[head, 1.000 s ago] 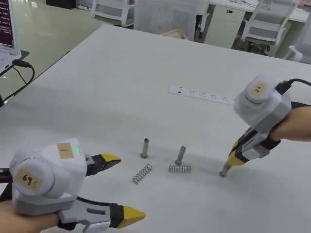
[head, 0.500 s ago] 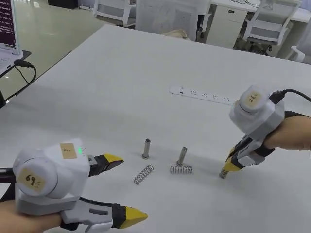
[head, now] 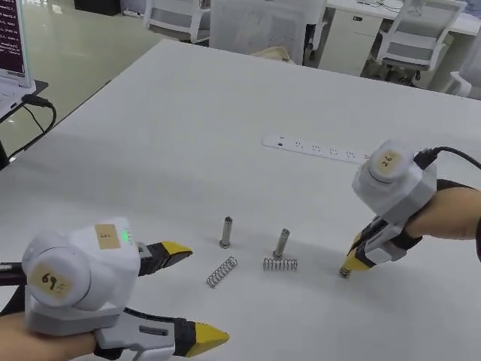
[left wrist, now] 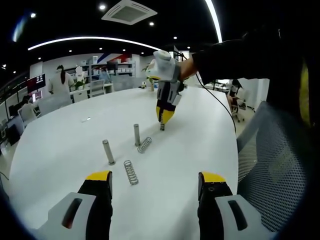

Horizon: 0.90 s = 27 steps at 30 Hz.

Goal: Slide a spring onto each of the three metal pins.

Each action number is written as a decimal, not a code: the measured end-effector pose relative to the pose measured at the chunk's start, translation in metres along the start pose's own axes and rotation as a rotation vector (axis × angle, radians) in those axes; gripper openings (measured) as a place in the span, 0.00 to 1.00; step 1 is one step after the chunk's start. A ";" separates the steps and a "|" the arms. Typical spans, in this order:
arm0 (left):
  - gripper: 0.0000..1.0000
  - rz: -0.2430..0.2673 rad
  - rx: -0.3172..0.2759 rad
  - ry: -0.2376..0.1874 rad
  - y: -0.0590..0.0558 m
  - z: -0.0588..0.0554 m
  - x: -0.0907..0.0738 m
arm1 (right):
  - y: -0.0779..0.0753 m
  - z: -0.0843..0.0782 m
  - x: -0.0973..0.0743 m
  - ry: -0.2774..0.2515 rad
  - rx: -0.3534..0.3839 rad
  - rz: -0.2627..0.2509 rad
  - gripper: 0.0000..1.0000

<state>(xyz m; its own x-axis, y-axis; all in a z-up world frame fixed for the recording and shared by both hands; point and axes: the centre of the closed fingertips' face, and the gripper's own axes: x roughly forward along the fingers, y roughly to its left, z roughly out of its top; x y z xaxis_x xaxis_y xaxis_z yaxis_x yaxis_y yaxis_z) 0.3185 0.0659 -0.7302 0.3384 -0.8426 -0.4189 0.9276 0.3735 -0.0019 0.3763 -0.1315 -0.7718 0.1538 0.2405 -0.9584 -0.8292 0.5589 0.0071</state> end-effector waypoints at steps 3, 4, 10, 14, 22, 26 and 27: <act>0.66 -0.002 0.001 0.001 0.000 0.000 0.000 | 0.000 0.000 0.000 -0.003 -0.006 0.000 0.09; 0.66 -0.002 0.001 0.001 0.000 0.000 0.000 | 0.000 0.000 0.000 -0.003 -0.009 -0.001 0.09; 0.65 -0.004 0.003 0.002 0.000 0.000 0.001 | 0.001 0.003 -0.001 -0.020 -0.026 0.004 0.13; 0.65 -0.005 0.002 0.001 0.000 0.000 0.001 | 0.000 0.004 -0.004 -0.031 -0.040 -0.002 0.19; 0.65 -0.009 0.005 0.001 -0.001 0.000 0.002 | 0.006 0.017 -0.011 -0.069 -0.113 -0.014 0.25; 0.65 -0.009 0.007 0.000 -0.002 0.001 0.002 | 0.013 0.028 -0.011 -0.089 -0.152 0.001 0.26; 0.65 -0.008 0.008 0.000 -0.002 0.001 0.002 | 0.016 0.031 -0.011 -0.093 -0.159 0.008 0.26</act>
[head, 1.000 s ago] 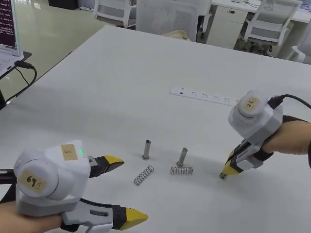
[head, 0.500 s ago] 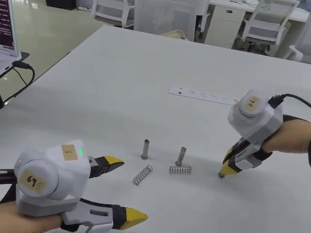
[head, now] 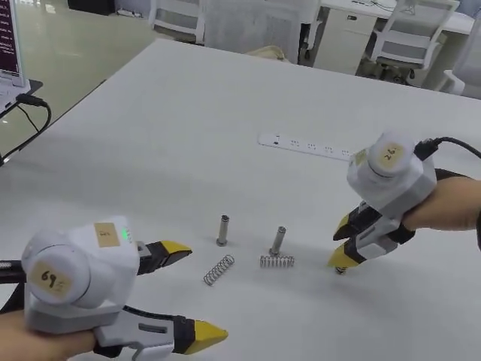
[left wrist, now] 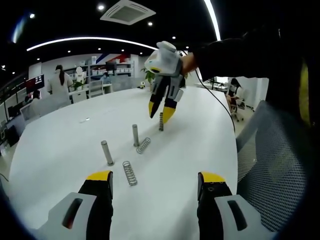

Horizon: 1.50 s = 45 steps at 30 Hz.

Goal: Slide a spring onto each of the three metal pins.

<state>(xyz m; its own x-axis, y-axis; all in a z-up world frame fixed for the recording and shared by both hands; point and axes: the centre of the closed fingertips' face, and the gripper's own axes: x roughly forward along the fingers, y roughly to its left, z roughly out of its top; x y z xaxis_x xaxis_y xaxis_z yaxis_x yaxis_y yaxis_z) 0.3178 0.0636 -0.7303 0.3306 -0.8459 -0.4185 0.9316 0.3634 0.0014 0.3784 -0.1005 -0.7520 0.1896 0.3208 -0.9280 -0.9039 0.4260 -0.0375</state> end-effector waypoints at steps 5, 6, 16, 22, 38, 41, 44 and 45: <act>0.65 0.005 -0.001 -0.002 0.001 0.001 -0.001 | 0.006 0.013 0.003 -0.010 -0.036 0.015 0.25; 0.65 0.005 -0.002 -0.004 0.001 0.001 -0.002 | 0.006 0.015 0.003 -0.015 -0.045 0.014 0.25; 0.65 0.007 -0.001 -0.002 0.001 0.000 -0.002 | 0.017 0.028 0.017 -0.015 -0.096 0.036 0.22; 0.64 0.007 -0.004 0.001 0.001 0.000 -0.002 | 0.019 0.033 0.029 -0.010 -0.117 0.044 0.19; 0.63 0.011 -0.015 0.006 0.002 -0.001 -0.003 | 0.021 0.032 0.051 0.009 -0.145 0.054 0.15; 0.63 0.012 -0.016 0.007 0.003 -0.001 -0.003 | 0.020 0.032 0.052 0.004 -0.141 0.055 0.15; 0.62 0.011 -0.018 0.010 0.003 -0.002 -0.003 | 0.020 0.031 0.055 0.008 -0.141 0.056 0.14; 0.62 0.011 -0.018 0.011 0.002 -0.002 -0.002 | 0.020 0.031 0.056 0.007 -0.143 0.055 0.14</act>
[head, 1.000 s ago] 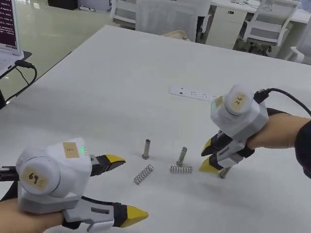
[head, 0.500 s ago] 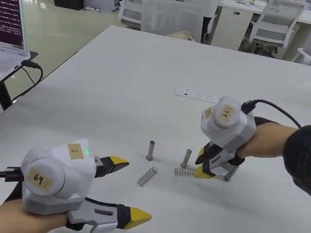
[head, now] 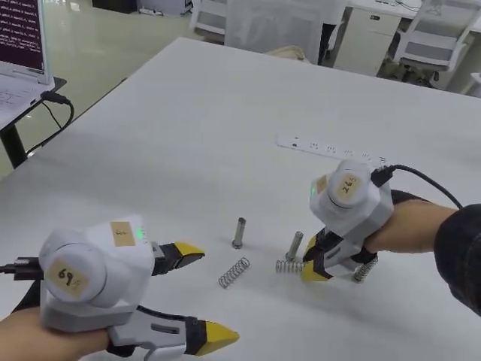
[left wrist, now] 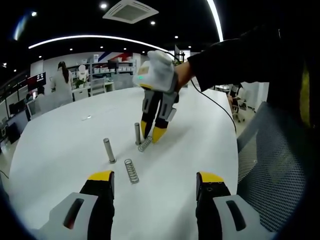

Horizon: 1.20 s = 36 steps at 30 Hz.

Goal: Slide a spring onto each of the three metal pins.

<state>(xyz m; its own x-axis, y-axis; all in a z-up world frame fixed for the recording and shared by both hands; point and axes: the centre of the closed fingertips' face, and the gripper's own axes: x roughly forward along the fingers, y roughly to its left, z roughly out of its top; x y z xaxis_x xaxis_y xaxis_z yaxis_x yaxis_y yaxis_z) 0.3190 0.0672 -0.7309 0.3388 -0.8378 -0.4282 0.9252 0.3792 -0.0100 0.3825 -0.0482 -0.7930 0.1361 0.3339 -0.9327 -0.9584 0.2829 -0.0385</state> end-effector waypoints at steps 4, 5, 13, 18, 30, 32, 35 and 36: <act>0.62 0.000 -0.002 -0.001 0.000 0.000 0.000 | 0.000 0.000 0.003 0.002 -0.003 -0.001 0.13; 0.62 0.001 -0.002 -0.001 0.001 0.000 0.000 | 0.000 0.000 0.003 0.003 -0.005 -0.002 0.13; 0.61 0.004 -0.003 -0.004 0.001 0.000 0.000 | 0.002 0.000 0.003 0.004 -0.025 -0.003 0.10; 0.61 0.001 0.002 -0.007 0.001 0.001 0.000 | 0.004 -0.001 0.003 0.006 -0.026 -0.004 0.08; 0.59 -0.012 0.029 -0.021 -0.001 0.011 0.003 | 0.025 0.012 -0.022 0.007 -0.061 0.014 0.08; 0.58 -0.015 0.036 -0.027 -0.002 0.014 0.003 | 0.032 0.015 -0.026 0.004 -0.063 0.031 0.08; 0.57 -0.022 0.047 -0.037 -0.004 0.018 0.003 | 0.047 0.024 -0.034 -0.008 -0.089 0.054 0.08; 0.56 -0.028 0.049 -0.039 -0.005 0.018 0.004 | 0.052 0.028 -0.038 -0.016 -0.098 0.063 0.08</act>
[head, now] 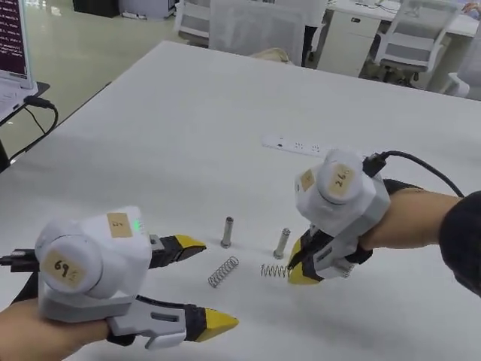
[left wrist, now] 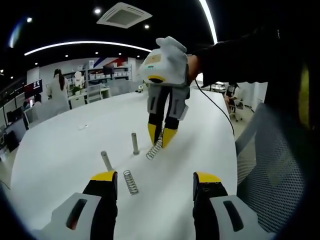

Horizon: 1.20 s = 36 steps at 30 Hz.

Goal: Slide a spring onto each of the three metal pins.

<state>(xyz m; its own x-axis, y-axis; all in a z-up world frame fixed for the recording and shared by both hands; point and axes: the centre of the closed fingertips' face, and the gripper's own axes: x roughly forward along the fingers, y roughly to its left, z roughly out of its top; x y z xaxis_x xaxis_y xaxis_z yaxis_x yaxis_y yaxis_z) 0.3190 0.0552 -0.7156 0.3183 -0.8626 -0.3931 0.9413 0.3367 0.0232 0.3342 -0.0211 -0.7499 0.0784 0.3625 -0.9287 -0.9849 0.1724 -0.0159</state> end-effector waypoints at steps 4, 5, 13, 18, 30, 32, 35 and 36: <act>0.53 -0.016 0.015 -0.003 -0.004 0.003 0.001 | 0.014 0.014 -0.008 -0.023 -0.020 0.026 0.08; 0.53 -0.021 0.019 -0.004 -0.005 0.004 0.002 | 0.017 0.017 -0.010 -0.027 -0.024 0.032 0.08; 0.45 -0.053 0.045 -0.018 -0.013 0.012 0.004 | 0.031 0.037 -0.020 -0.054 -0.072 0.042 0.08; 0.39 -0.072 0.065 -0.027 -0.018 0.016 0.004 | 0.036 0.043 -0.023 -0.051 -0.098 0.050 0.08; 0.18 -0.109 0.124 -0.031 -0.028 0.021 0.007 | 0.045 0.048 -0.023 -0.028 -0.142 0.063 0.08; 0.15 -0.110 0.131 -0.029 -0.028 0.021 0.007 | 0.046 0.048 -0.022 -0.025 -0.145 0.065 0.08; 0.10 -0.112 0.142 -0.027 -0.029 0.021 0.007 | 0.046 0.047 -0.022 -0.019 -0.150 0.067 0.08; 0.09 -0.114 0.143 -0.028 -0.029 0.021 0.007 | 0.046 0.047 -0.022 -0.017 -0.154 0.068 0.08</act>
<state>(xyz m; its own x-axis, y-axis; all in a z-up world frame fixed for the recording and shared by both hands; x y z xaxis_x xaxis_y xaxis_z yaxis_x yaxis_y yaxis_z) 0.2962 0.0316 -0.6998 0.2098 -0.9029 -0.3752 0.9772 0.1810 0.1109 0.2944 0.0223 -0.7127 0.0117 0.3842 -0.9232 -0.9999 0.0047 -0.0107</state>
